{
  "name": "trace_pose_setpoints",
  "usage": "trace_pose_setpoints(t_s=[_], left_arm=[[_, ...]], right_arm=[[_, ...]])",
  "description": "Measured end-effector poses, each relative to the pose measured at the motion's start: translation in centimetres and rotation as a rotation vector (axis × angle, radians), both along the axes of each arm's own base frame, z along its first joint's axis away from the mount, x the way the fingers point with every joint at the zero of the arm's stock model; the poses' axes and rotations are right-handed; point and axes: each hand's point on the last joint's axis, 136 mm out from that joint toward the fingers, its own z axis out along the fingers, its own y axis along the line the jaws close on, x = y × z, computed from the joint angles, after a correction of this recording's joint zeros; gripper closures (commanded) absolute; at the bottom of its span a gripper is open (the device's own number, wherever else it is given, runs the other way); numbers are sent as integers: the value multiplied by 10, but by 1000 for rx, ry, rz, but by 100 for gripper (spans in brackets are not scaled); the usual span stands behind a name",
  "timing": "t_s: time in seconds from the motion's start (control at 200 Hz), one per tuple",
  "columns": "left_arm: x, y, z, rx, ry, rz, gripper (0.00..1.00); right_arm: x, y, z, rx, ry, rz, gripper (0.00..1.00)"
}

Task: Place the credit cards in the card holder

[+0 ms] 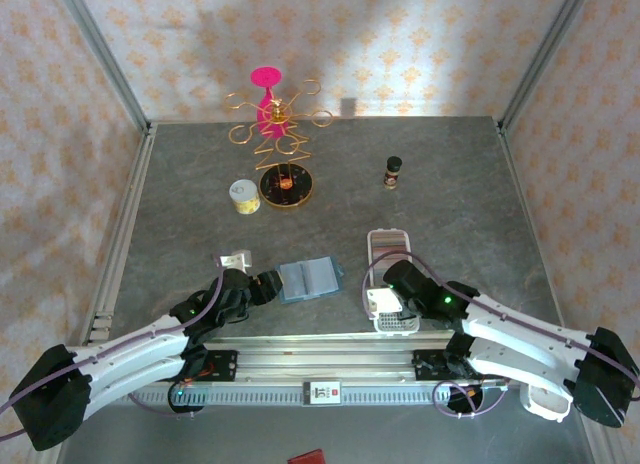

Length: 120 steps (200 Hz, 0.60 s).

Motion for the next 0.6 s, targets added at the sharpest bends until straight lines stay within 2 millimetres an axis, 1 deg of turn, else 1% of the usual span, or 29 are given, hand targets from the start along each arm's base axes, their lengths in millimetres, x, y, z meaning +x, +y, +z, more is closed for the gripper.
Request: trace_pose_setpoints(t_s=[0.16, 0.35, 0.601], left_arm=[[1, -1, 2, -8, -7, -1, 38], [0, -2, -2, 0, 6, -6, 38], [0, -2, -2, 0, 7, -6, 38]], right_arm=[[0, 0, 5, 17, -10, -4, 72], [0, 0, 10, 30, -9, -17, 79], [-7, -2, 16, 45, 21, -22, 93]])
